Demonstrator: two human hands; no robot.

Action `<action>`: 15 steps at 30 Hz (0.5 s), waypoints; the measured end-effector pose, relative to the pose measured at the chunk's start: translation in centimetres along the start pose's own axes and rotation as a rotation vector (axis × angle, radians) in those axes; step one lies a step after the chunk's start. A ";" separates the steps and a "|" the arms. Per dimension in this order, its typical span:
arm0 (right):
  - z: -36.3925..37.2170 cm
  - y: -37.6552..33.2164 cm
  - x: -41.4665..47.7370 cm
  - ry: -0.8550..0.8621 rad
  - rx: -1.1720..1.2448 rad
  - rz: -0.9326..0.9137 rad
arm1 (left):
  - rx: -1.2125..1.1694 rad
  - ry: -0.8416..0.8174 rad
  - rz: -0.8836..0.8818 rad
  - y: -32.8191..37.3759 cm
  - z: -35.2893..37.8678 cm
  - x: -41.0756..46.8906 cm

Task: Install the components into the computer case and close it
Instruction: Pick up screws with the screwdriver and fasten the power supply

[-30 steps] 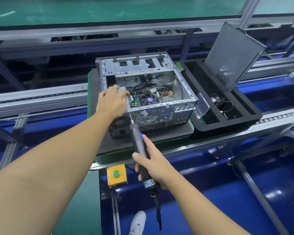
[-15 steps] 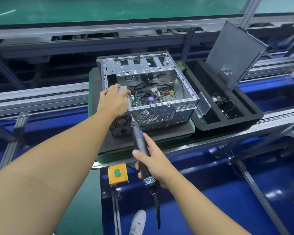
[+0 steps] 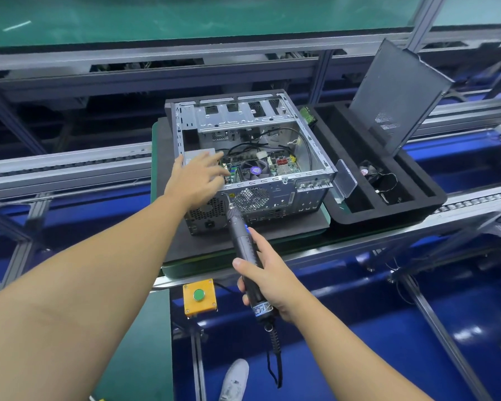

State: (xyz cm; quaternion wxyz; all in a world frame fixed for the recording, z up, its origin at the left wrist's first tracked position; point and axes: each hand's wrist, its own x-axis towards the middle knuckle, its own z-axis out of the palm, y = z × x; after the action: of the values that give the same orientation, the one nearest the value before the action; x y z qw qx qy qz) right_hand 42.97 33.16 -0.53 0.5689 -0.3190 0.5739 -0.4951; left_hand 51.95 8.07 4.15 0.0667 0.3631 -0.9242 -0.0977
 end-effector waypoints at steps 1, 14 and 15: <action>-0.4 0.0 -0.2 0.000 0.002 -0.004 | 0.012 -0.019 0.033 0.0 0.0 -0.3; -6.4 -2.7 -2.8 0.011 0.058 -0.069 | 0.068 -0.205 -0.021 1.5 -0.9 -0.8; -6.9 -3.2 -3.1 0.021 0.060 -0.079 | 0.047 -0.283 -0.077 2.3 -1.8 -0.1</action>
State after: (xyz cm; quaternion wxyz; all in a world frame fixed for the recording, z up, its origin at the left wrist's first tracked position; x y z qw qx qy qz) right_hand 36.09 36.44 2.54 0.5524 -0.3188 0.5516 -0.5375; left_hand 50.87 9.56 6.39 -0.0764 0.3822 -0.9119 -0.1287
